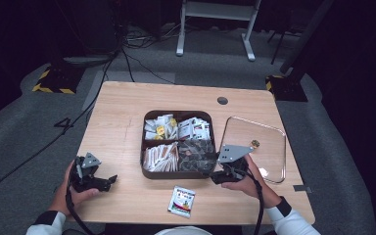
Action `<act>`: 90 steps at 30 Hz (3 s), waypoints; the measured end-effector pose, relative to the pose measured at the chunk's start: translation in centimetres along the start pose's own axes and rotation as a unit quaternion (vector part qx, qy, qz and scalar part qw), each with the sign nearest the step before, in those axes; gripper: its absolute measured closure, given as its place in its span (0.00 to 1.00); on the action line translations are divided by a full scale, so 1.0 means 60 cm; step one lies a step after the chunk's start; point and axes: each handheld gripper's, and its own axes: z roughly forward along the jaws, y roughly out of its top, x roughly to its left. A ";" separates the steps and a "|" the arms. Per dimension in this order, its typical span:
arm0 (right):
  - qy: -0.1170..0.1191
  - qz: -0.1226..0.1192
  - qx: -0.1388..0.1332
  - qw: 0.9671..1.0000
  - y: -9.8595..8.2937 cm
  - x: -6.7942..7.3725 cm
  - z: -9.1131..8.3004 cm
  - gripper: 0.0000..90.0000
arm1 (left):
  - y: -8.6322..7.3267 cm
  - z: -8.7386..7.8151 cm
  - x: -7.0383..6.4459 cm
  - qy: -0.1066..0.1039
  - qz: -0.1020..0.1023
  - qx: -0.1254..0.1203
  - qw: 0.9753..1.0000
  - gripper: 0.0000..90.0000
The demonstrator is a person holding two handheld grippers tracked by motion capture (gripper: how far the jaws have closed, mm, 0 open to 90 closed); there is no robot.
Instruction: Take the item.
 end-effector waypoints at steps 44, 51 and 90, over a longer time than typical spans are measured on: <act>-0.174 0.146 0.061 0.972 -0.144 -0.195 -0.075 0.31 | 0.000 0.000 0.000 0.000 -0.002 -0.001 1.000 0.00; -0.188 0.165 0.066 0.966 -0.185 -0.218 -0.078 0.31 | 0.001 0.001 0.000 -0.001 0.000 -0.001 1.000 0.00; -0.195 0.213 0.072 0.955 -0.242 -0.251 -0.052 0.65 | 0.002 0.002 0.001 -0.001 0.001 -0.001 1.000 0.00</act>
